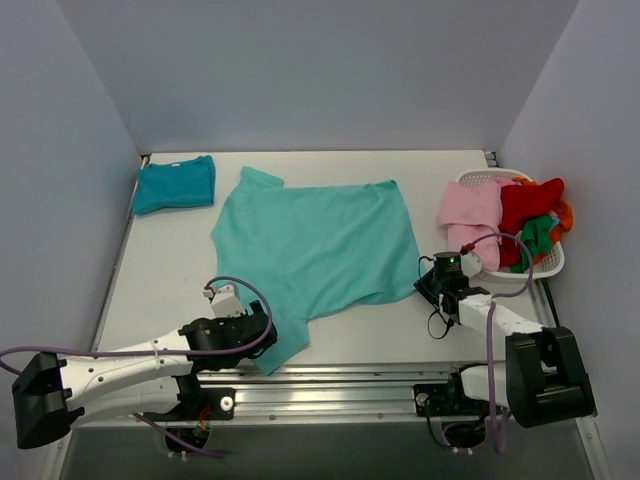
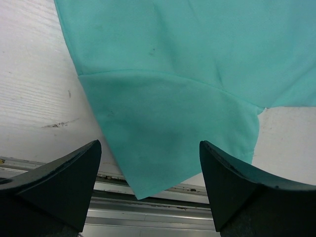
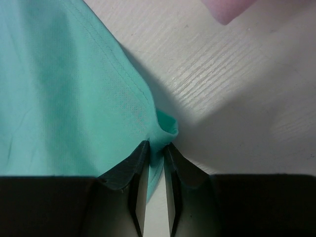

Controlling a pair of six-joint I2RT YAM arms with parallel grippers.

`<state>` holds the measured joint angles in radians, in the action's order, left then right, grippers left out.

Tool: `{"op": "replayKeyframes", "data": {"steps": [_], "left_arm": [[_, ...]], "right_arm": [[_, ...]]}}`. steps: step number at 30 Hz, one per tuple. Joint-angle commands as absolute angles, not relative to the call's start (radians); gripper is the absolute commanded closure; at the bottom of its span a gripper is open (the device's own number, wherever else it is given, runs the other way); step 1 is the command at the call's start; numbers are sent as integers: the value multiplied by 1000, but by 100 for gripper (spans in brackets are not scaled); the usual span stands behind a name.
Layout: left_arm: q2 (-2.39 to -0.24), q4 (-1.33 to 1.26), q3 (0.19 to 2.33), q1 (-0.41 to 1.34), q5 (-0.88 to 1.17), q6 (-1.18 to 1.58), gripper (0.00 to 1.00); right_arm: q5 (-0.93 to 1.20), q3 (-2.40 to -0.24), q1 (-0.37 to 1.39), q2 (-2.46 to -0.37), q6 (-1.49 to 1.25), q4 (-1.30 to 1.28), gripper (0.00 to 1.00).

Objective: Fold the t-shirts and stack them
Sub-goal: Flatten the tshirt out

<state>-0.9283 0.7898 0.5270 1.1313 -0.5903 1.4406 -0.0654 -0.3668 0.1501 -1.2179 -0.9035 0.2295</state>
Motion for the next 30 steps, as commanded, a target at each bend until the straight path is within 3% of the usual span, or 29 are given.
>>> {"op": "replayKeyframes", "data": {"steps": [1,7,13,22,30], "left_arm": [[-930,766,528,1163,-598,1516,11],[-950,765,566,1232,-589,1526,16],[-1029,940,638,1356,-601,1643,17],[-1013,853,393,1566,-537,2026,21],[-978,747,317,1565,-644,2106,20]], "right_arm": [[-43,-356,141,-1224,-882,247,86],[-40,-354,141,-1223,-882,249,87],[-38,-351,135,-1221,-882,245,87],[-28,-348,129,-1221,-881,252,87],[-21,-350,127,-1227,-874,256,87]]}}
